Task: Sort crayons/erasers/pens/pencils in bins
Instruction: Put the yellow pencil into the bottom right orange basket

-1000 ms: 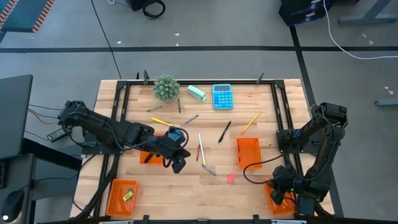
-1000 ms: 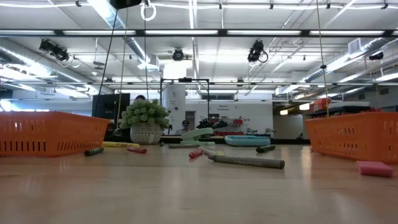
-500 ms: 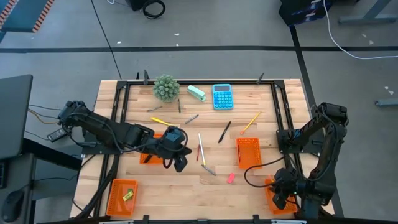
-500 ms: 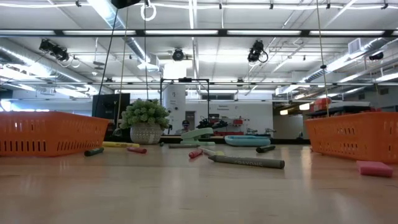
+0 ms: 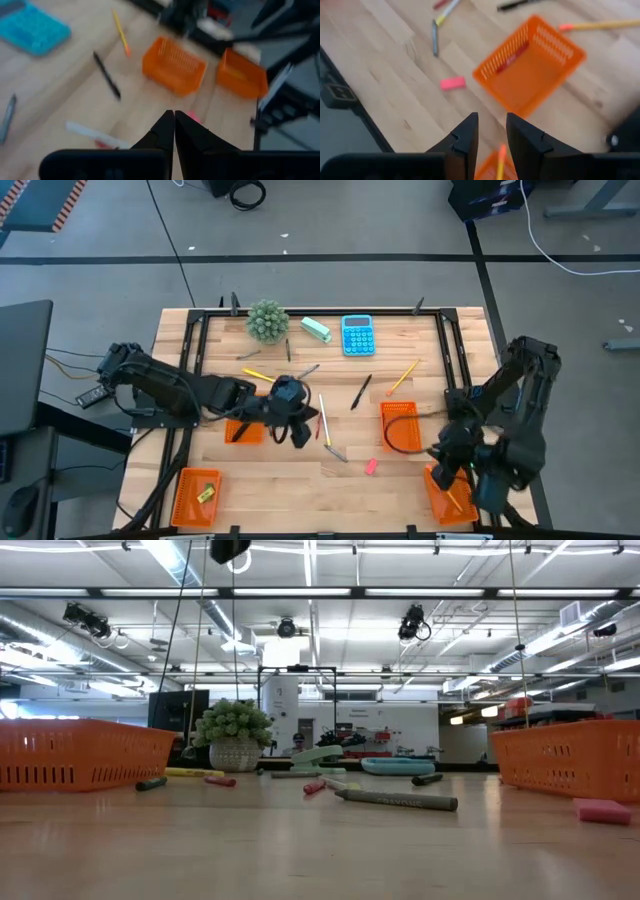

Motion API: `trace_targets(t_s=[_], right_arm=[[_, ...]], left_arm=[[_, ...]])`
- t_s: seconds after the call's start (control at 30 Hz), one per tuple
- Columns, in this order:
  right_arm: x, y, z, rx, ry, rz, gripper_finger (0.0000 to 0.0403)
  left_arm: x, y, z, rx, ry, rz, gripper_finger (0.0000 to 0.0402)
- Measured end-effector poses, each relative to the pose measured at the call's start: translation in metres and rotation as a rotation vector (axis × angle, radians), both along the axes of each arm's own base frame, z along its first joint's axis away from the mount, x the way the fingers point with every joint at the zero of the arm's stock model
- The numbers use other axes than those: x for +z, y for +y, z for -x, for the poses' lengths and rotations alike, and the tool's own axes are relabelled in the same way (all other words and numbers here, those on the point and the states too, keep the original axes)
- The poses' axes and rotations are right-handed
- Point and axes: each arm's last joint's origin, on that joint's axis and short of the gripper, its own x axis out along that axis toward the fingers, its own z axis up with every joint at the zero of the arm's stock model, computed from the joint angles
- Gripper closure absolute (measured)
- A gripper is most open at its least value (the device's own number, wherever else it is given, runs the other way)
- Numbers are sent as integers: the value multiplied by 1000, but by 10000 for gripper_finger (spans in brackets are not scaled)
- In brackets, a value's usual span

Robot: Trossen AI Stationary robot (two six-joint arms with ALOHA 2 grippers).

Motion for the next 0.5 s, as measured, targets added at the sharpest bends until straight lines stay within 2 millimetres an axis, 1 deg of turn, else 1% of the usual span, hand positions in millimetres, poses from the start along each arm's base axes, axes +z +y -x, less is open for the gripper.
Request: trace_targets(t_s=[0.1,0.27,0.37,0.5], right_arm=[[21,-27,-16,37,-9,2,297],[52,-85,-45,125,-3,84,297],[59,-119,-63,225,30,119,297],[56,-157,-92,448,110,171,297]], left_arm=[[7,8,-6,-19,-69,-56,385],[19,19,-8,-89,-122,-158,385],[19,24,-7,-125,-111,-168,380],[22,28,-6,-146,-115,-162,379]])
